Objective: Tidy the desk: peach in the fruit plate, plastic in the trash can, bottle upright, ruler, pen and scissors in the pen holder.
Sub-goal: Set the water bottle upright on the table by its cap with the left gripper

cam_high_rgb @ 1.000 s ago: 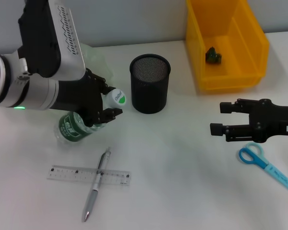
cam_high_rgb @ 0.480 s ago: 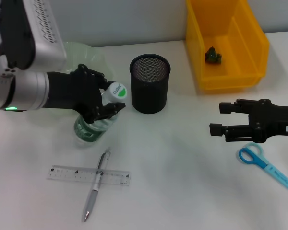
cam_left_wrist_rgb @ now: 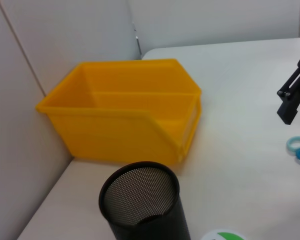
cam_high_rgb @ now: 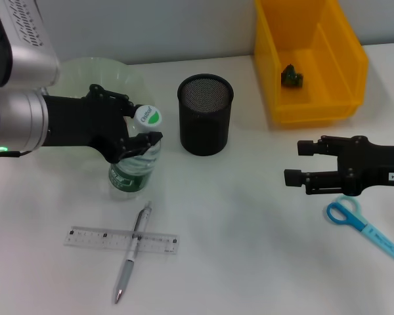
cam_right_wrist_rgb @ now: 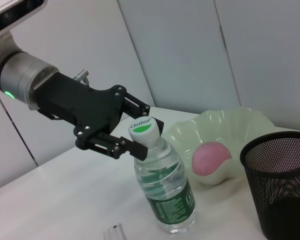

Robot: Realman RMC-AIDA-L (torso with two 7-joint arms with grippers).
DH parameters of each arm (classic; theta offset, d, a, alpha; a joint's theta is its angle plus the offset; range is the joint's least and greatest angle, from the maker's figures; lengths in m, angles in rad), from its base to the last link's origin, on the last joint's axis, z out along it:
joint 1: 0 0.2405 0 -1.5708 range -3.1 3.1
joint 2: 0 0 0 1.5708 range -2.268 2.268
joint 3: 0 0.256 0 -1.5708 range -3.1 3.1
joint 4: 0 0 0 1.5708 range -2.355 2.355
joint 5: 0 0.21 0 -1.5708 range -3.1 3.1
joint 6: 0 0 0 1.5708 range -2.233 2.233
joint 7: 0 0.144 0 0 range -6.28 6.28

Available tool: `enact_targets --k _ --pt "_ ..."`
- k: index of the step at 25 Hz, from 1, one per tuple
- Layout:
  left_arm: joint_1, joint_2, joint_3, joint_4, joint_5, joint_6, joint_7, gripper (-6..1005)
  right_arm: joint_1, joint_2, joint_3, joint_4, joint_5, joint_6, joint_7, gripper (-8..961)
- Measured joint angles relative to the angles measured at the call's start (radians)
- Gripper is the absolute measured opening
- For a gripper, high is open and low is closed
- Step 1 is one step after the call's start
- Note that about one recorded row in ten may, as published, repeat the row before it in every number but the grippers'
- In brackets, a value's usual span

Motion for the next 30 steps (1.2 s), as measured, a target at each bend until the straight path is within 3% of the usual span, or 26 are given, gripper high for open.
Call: enact_targets --k 10,30 --pt "0.001 0.001 -0.087 -0.064 -0.060 -0.003 0.000 497 0.004 0.000 0.000 0.000 -0.004 0.000 0.000 849" --pt "0.024 0.002 -0.115 -0.138 -0.141 -0.025 0.050 518 0.001 0.000 0.000 0.002 -0.005 0.000 0.000 849"
